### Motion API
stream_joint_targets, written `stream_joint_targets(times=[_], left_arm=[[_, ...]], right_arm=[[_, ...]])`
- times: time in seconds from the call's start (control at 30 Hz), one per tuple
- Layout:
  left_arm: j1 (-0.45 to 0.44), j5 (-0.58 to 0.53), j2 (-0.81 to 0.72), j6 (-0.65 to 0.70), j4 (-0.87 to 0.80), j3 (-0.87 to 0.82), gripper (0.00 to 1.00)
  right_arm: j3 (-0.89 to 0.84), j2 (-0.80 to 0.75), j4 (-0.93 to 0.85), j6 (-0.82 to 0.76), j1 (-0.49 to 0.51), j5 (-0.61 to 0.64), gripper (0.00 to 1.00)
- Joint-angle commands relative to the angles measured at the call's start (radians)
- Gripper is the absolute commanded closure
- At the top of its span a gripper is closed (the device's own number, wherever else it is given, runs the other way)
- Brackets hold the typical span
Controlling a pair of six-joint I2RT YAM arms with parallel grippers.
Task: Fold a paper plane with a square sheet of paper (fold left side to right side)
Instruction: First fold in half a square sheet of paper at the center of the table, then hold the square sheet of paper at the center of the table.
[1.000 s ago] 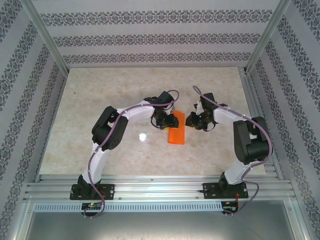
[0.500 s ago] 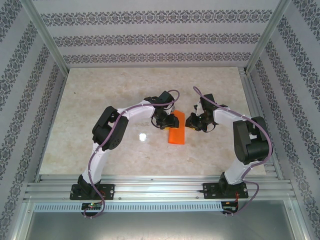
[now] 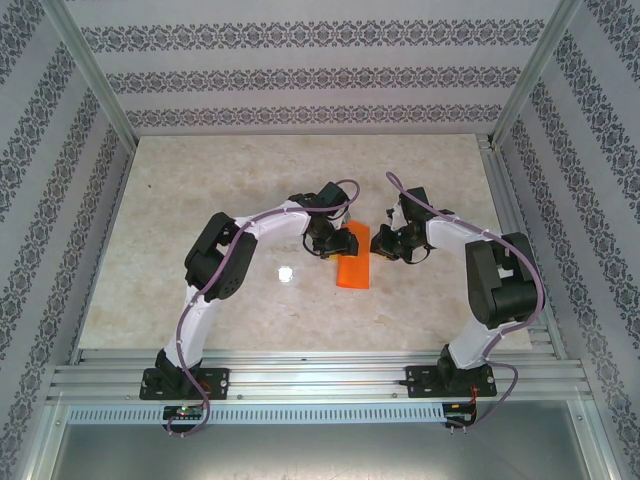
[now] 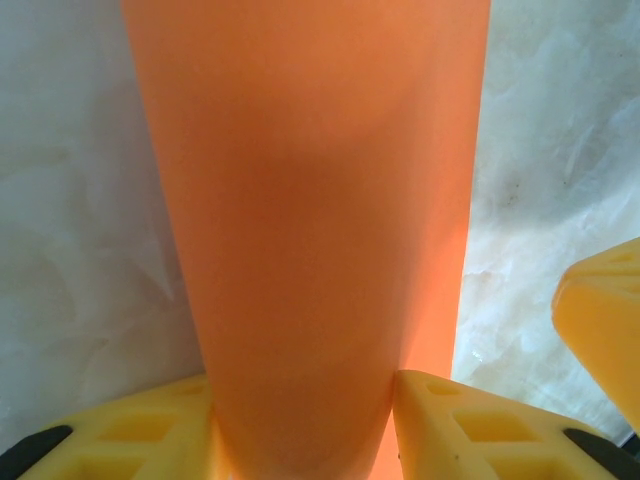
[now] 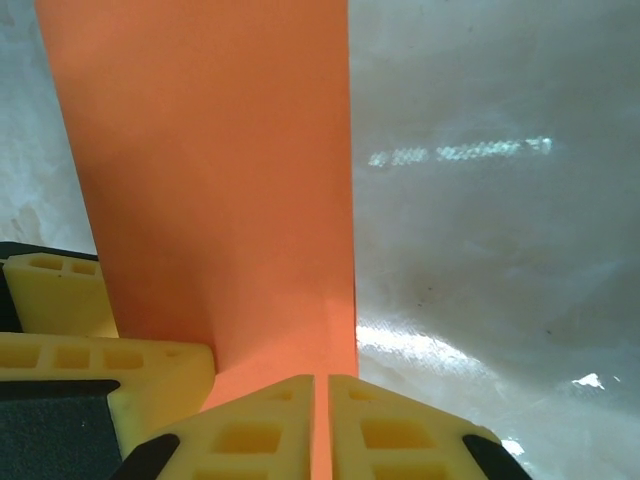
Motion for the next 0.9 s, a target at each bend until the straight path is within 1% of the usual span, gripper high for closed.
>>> stream_joint_targets(times=[0.0, 0.3, 0.87], left_arm=[[-0.029, -0.01, 0.05, 0.024, -0.015, 0.017, 0.55], [-0.029, -0.01, 0.051, 0.024, -0.015, 0.017, 0.55], [-0.031, -0.023, 0.039, 0.027, -0.017, 0.017, 0.55]], right_arm=[[-0.007, 0.024, 0.036, 0.017, 0.025, -0.025, 0.9], [-0.007, 0.064, 0.061, 0.039, 0.055, -0.031, 0.94], [-0.008, 0.121, 0.035, 0.038, 0.06, 0.009, 0.94]])
